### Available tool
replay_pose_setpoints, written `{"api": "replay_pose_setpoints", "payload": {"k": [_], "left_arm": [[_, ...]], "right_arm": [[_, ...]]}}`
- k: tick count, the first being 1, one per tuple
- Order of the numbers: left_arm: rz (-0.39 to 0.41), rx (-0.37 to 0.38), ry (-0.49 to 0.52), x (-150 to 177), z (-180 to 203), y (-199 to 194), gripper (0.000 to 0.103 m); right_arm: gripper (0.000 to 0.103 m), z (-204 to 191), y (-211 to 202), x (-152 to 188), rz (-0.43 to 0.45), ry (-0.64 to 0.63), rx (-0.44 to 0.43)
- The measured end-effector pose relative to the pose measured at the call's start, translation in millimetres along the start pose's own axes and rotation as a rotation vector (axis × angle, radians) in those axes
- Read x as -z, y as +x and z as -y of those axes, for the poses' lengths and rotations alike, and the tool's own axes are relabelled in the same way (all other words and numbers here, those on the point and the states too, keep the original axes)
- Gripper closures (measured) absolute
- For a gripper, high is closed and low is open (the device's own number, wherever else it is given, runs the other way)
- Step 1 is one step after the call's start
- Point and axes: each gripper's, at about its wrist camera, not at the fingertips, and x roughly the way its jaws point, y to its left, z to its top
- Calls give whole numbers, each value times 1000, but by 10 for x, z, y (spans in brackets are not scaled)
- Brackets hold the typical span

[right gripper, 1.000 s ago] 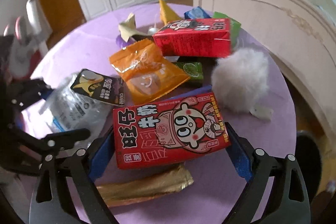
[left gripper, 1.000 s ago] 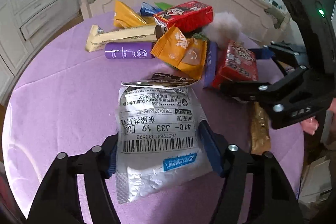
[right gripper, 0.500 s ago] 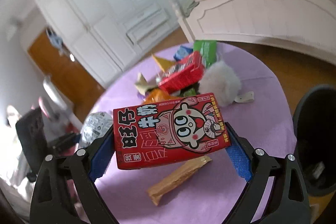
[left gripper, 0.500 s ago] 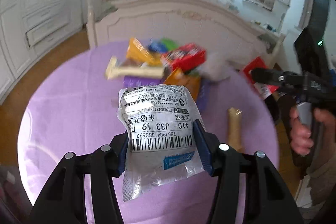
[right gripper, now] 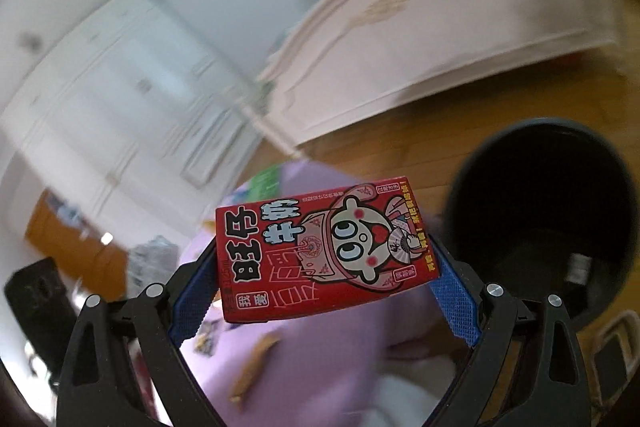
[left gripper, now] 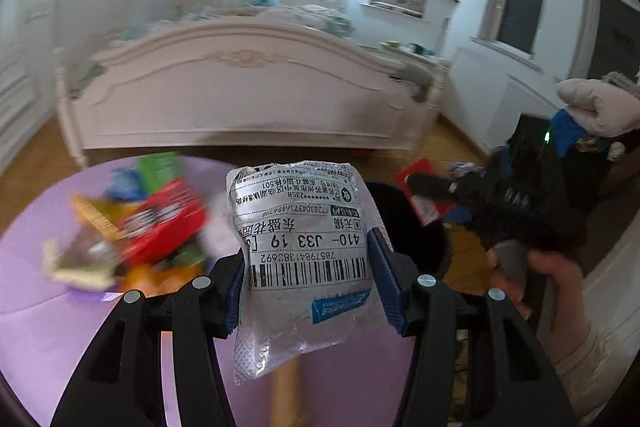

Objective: Collect trash
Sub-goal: 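Carry the parcel bag and red box over the bin and release both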

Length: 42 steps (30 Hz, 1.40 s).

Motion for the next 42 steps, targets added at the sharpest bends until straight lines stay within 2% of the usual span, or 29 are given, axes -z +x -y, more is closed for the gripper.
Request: {"api": "replay_pose_setpoints", "payload": {"k": [3,8,19,24,27,36,42], "left_arm": [[-32,49,21,-140,153,399,49],[-97,107,79,-236,443,943,49],[-277,161,130,-264,804,1909,49],[-380,146,118,-290,796,2185,49],[-408,135,123,-300,806,2304,49],[-423,125,154,-327,864,2390,49],[-431,130,167,-323,903,2399,44]], "right_arm": [[10,371,-66,-83,26,69,74],[10,811,-65,-108,39,139,150],[10,1545,230,-75,7,264,201],[10,1769,393,-54,-16,299,229],[10,1874,495,-68,-26,308,253],[10,2001,574,-62,-34,296,285],[10,1988,574,-71,-38,292,290]]}}
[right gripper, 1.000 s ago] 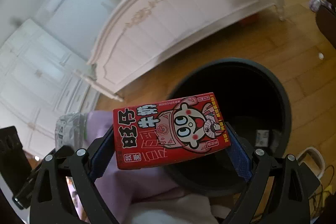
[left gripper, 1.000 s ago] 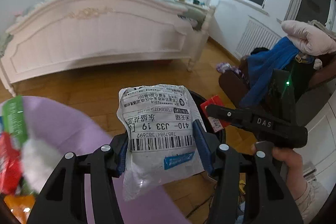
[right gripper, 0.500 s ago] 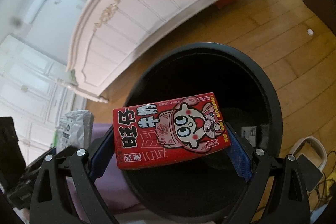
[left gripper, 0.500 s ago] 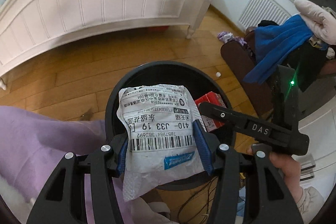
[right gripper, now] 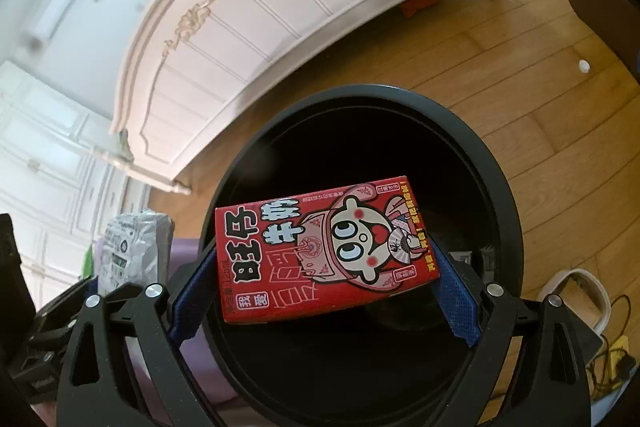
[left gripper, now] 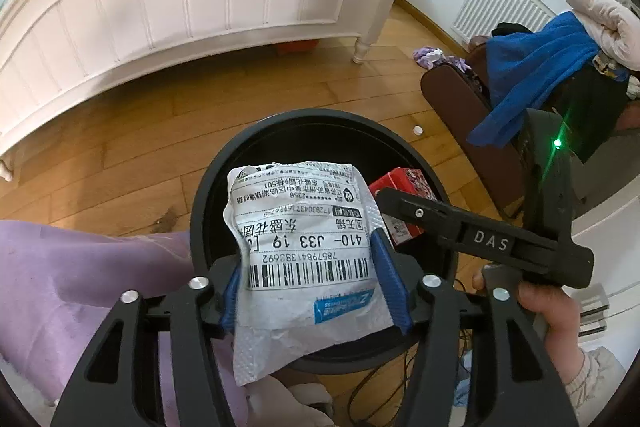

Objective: Collect trash
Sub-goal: 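Carry the parcel bag and red box over the bin and release both, then grasp the black battery packet with the left tool while the right tool grasps the white fluffy ball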

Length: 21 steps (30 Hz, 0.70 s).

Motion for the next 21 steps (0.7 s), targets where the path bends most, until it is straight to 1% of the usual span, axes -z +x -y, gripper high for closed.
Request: {"api": "replay_pose_setpoints", "payload": {"k": [3,7,11,13,16,21], "left_arm": [[2,-10,22,11,20,-29,42],[17,-1,16,55,8,-105,33],[42,24,4,107,35,-228,33],[64,39,-5,149,48,-354,30],[115,56,-21,233,80,-580,30],[231,40,-47,489,62,-1095,28]], "right_arm": [[10,1,-20,-16,-1,-1,4],[10,-28,-91,-3,13,-9,-4],[9,-116,-200,38,30,-38,6],[9,-185,-258,61,39,-53,6],[9,-336,-379,110,54,-86,-15],[9,-745,-583,254,75,-192,-49]]}}
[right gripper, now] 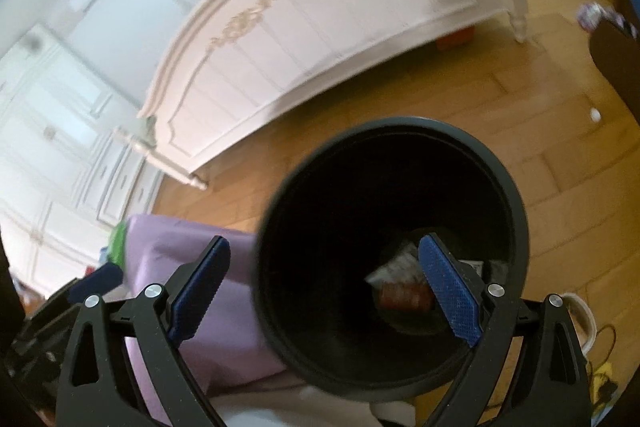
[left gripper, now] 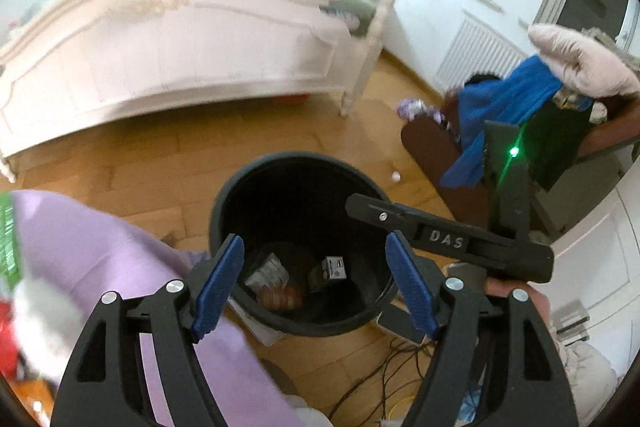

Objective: Collect trash
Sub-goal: 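Grasp the black battery packet with the left tool while the right tool grasps the white fluffy ball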

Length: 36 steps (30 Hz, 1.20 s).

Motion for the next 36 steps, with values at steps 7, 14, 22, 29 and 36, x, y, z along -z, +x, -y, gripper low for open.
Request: {"api": "replay_pose_setpoints", "payload": {"k": [7,14,22,29,36], "left_arm": [[94,-149,-29,401,-221,-652,28],[91,-380,-119,979,-754,-1164,28],[-17,-624,-245,1627,-1352,-1458,28],[-38,-584,-370,1878,-1636,-1532,28],[-61,-557,-404,2028,-1647,-1499,28]], "right_arm": [[9,-837,-117,118,-5,-214,-64],[9,-1697,-93,332,-49,-418,-153],[9,-2472,95,536,-90,-615,-173],[9,-2739,476,693,-135,-742,-80],[10,-2813,807,764,-168,-764,-29]]}}
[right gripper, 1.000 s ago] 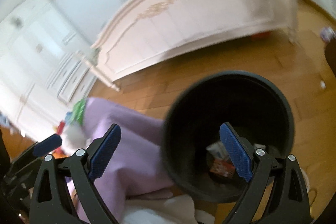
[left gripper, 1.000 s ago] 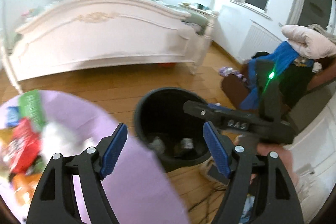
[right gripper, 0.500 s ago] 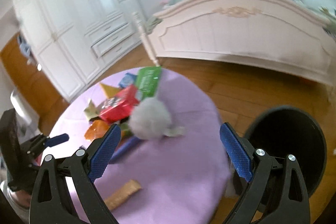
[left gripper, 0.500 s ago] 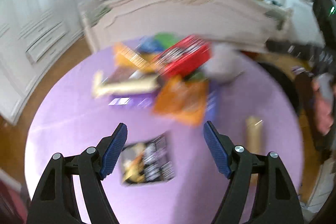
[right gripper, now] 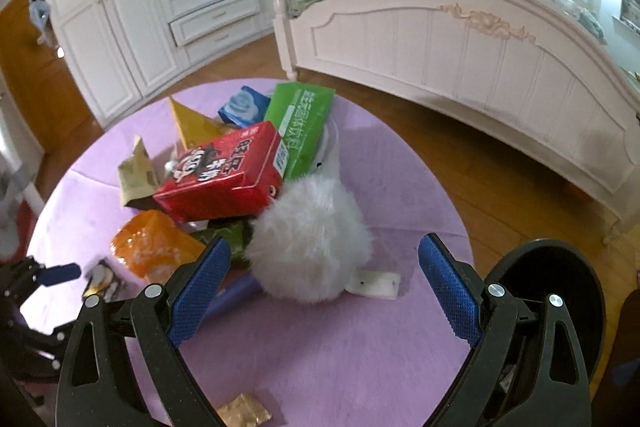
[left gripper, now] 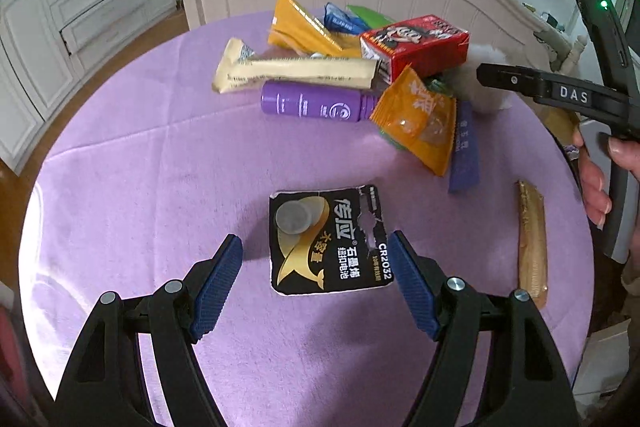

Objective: Collect trash
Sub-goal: 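Grasp the black battery packet with the left tool while the right tool grasps the white fluffy ball, then carry the battery packet and fluffy ball to the bin and release both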

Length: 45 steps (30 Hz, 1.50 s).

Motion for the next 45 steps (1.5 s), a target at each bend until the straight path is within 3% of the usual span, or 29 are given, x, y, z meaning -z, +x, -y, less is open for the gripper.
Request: {"api": "replay_pose_setpoints", "payload": {"k": [2,6,11,14,16,32,38,45], "left_arm": [[6,-13,7,-33,0,37,28],[18,-37,22,-37,25,49,26],[25,-31,22,-37,-18,69,25],[32,-27,30,0,-41,45,33],[41,-32,53,11,-43,15,52],[112,61,63,-10,-26,-218,52],[176,149,123,-279,350,-411,52],[227,316,238,-707,1140,-401,52]], "right_arm": [[15,-8,56,-2,-9,2,4],[48,-9,188,17,-64,21,-18],[61,31,151,87,-61,88,-65],[62,88,23,133,-32,142,-98],[62,137,-93,176,-6,182,-128],[62,394,-890,577,118,343,-253],[62,627,-1015,706,155,412,-238],[62,1148,-1193,873,208,517,-151]]}}
